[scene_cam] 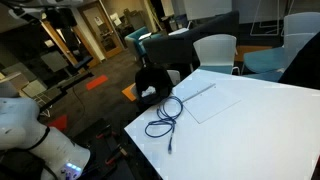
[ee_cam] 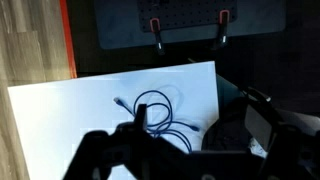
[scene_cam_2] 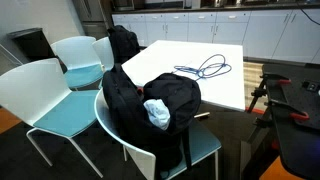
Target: Pick up the blue cable and move it to the right side of the table.
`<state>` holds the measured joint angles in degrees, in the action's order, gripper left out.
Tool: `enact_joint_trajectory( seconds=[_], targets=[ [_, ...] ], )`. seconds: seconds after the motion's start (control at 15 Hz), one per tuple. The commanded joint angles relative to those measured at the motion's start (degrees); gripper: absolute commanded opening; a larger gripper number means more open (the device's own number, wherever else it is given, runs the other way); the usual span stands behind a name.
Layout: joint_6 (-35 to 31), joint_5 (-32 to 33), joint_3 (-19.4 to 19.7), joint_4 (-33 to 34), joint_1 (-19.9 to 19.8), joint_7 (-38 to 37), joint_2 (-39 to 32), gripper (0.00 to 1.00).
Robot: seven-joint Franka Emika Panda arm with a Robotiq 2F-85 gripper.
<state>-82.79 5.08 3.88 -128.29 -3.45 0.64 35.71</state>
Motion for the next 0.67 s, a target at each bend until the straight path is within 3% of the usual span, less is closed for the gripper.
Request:
enact_joint_trajectory(
  seconds=[0.0, 0.33, 0.6],
  targets=[
    [0.16, -0.03, -0.03, 0.18, -0.02, 0.01, -0.08, 1.0],
    [0.16, -0.02, -0.03, 0.18, -0.02, 0.01, -0.08, 1.0],
    [-7.31, -0.3, 0.29, -2.93, -0.03, -0.55, -2.47, 1.0]
  ],
)
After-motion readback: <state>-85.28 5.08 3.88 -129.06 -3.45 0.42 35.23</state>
